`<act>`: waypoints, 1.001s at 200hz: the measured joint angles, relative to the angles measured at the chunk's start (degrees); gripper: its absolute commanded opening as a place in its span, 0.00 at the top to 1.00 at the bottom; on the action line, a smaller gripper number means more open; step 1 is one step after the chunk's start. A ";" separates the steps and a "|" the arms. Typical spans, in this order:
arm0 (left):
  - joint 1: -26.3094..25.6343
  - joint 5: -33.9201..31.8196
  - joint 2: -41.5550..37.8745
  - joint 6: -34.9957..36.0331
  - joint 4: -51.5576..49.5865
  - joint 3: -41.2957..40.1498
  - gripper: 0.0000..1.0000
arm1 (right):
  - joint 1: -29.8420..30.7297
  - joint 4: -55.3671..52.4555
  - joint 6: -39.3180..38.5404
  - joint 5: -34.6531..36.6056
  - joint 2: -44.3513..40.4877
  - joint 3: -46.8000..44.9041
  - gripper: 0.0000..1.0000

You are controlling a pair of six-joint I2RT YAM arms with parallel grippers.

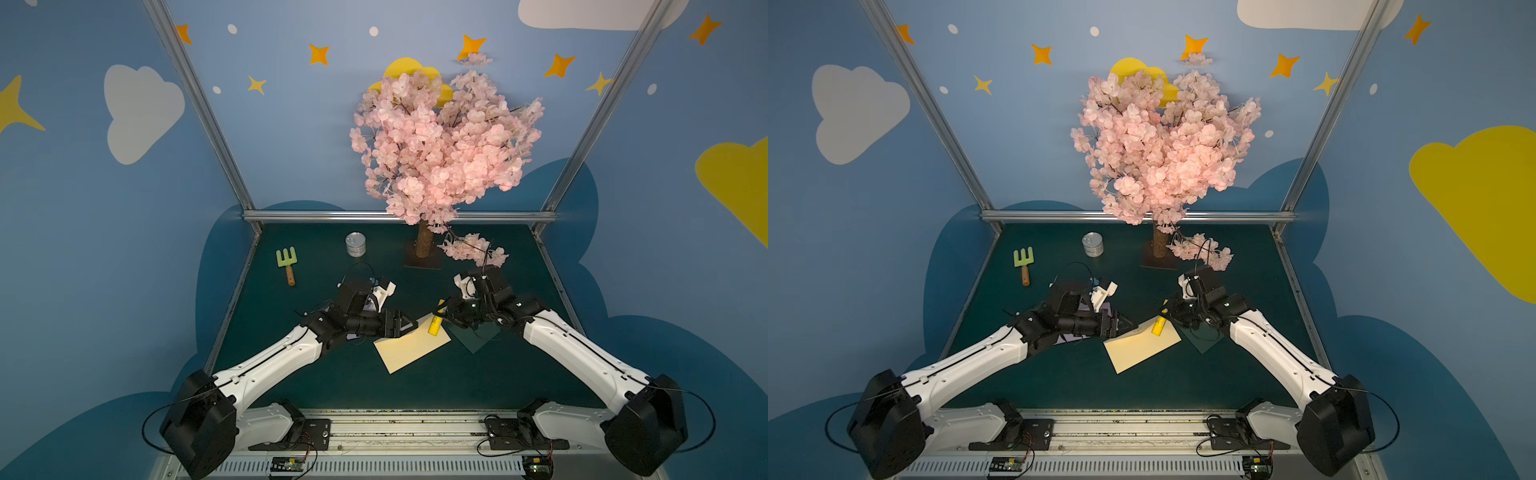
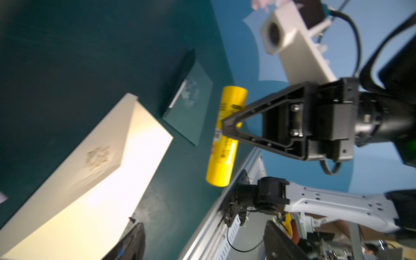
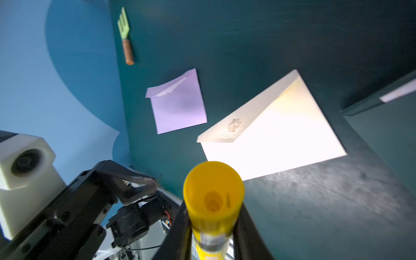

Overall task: Seal the envelope with a glue stick
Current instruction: Pick up the glue stick from the center of the board.

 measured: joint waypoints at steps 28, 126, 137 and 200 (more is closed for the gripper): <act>-2.05 3.41 2.60 2.08 2.95 1.95 0.17 | 0.00 5.88 1.90 -4.59 -1.03 -1.51 1.00; -4.83 3.78 7.65 2.93 6.60 2.49 0.67 | 0.02 14.19 6.38 -9.97 -2.23 -3.04 1.00; -4.72 3.56 7.80 3.02 6.67 2.49 0.68 | 0.00 14.36 6.54 -9.97 -2.27 -3.08 1.00; -4.79 2.29 8.17 3.45 6.71 3.28 0.62 | 0.07 14.34 6.73 -9.97 -2.25 -3.37 1.00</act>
